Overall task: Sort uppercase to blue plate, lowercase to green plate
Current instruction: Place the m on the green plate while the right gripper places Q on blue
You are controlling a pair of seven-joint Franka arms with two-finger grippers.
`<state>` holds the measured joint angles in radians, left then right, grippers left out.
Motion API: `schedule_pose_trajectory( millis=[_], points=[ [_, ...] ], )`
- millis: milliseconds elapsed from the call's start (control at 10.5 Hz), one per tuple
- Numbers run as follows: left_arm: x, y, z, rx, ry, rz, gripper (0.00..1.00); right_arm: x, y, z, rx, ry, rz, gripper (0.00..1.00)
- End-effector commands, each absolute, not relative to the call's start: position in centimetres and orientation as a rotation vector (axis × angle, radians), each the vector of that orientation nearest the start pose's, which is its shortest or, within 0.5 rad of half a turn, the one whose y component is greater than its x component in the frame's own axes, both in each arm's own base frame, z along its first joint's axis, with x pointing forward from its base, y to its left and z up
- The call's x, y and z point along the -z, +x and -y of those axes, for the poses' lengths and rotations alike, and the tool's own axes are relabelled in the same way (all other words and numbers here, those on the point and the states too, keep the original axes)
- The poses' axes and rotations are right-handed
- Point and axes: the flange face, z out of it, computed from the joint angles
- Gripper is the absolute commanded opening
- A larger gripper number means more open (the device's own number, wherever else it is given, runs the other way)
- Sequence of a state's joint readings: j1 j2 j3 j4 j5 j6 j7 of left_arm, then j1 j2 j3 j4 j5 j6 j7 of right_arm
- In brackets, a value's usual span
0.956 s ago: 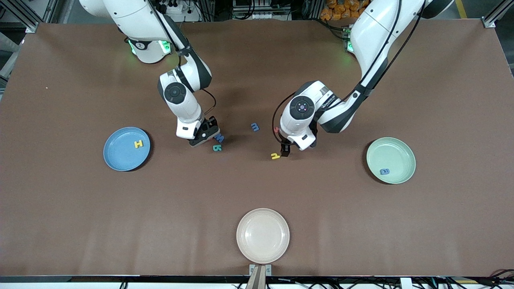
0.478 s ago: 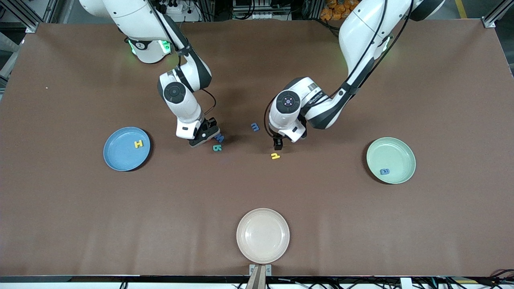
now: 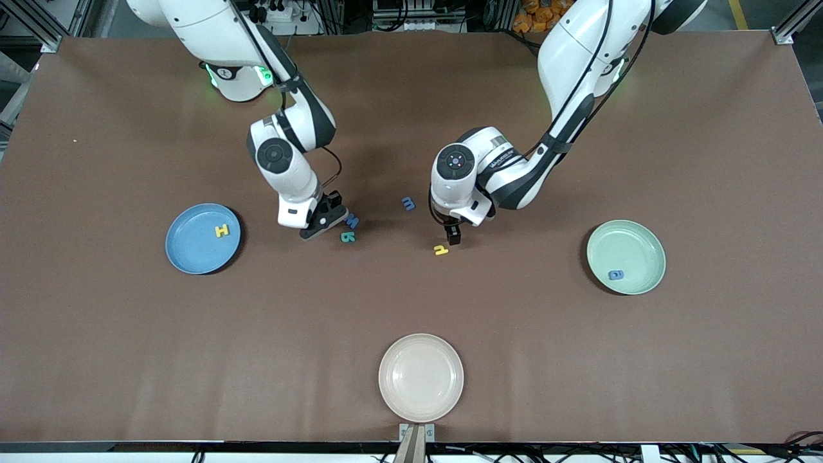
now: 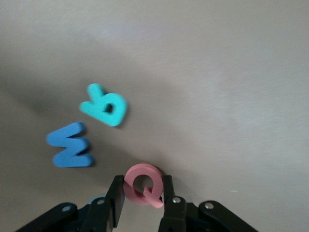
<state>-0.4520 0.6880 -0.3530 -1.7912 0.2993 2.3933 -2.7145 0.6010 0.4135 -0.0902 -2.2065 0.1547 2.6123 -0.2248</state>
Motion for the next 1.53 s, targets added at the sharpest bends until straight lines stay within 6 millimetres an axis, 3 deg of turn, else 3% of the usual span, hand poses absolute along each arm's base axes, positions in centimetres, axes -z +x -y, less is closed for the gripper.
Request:
schedule_pose_trajectory(
  millis=[0, 287, 478, 765, 860, 956, 1147, 1243, 1434],
  points=[
    [-17.1, 44.1, 46.3, -0.01, 2.026, -2.439, 1.0, -22.6, 52.6, -21.6, -0.097, -2.937, 1.019, 0.29],
    [-16.5, 43.2, 46.3, -0.028, 2.049, -2.425, 1.0, -24.9, 56.7, -11.2, -0.161, -2.918, 1.135, 0.28],
    [-16.6, 43.3, 46.2, -0.029, 2.045, -2.427, 1.0, -25.3, 57.1, -5.7, -0.218, -2.9, 1.176, 0.28],
    [-16.6, 43.3, 46.1, -0.031, 2.023, -2.447, 1.0, -25.6, 57.2, 0.7, -0.248, -2.877, 1.26, 0.35],
    [-16.7, 43.3, 46.1, -0.032, 2.012, -2.453, 1.0, -25.7, 57.2, 1.5, -0.249, -2.885, 1.246, 0.64],
    [-16.7, 43.3, 46.1, -0.032, 2.003, -2.461, 0.93, -25.7, 57.1, 1.5, -0.251, -2.895, 1.227, 1.0],
    [-16.7, 43.5, 46.1, -0.032, 1.965, -2.489, 0.03, -25.7, 57.2, 1.2, -0.25, -2.906, 1.199, 1.0],
    [-16.9, 43.4, 46.2, -0.034, 1.958, -2.492, 0.0, -25.6, 57.1, 0.4, -0.264, -2.923, 1.139, 1.0],
    [-17.3, 43.7, 46.1, -0.037, 1.95, -2.491, 0.0, -25.3, 56.7, -3.7, -0.278, -2.93, 1.071, 1.0]
  ],
)
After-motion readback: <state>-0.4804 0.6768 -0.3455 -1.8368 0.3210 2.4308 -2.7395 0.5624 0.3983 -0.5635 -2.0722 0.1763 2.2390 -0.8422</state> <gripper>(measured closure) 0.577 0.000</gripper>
